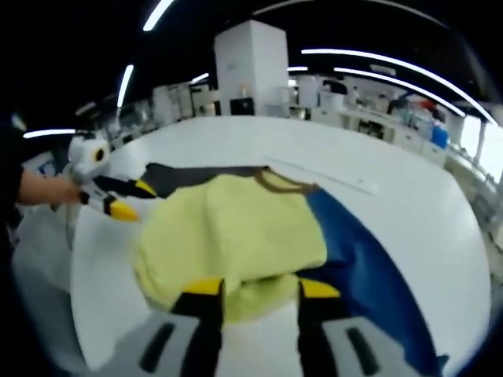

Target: Fold the garment on the visible template until the final outline fits inside the template.

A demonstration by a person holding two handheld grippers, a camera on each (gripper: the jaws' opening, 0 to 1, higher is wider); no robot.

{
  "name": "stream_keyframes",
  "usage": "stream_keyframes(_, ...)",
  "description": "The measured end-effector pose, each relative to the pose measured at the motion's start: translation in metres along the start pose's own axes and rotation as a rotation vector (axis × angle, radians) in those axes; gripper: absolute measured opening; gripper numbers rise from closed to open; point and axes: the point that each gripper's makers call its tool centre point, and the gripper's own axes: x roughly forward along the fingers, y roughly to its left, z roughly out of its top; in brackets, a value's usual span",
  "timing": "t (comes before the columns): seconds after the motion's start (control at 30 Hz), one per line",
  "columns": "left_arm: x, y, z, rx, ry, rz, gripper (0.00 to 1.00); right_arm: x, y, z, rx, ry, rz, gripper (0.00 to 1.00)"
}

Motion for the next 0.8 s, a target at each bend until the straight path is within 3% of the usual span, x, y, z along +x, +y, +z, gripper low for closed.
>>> stream_keyframes(0.4, 0.029, -0.015, -0.005, 0.005, 0.048, -0.055, 0.28, 0.021, -0.011, -0.011, -0.178, 0.06, 0.01, 0.22)
stream_keyframes(0.8, 0.037, -0.016, -0.019, 0.007, 0.115, -0.055, 0.13, 0.035, -0.026, -0.017, -0.188, 0.086, -0.001, 0.09)
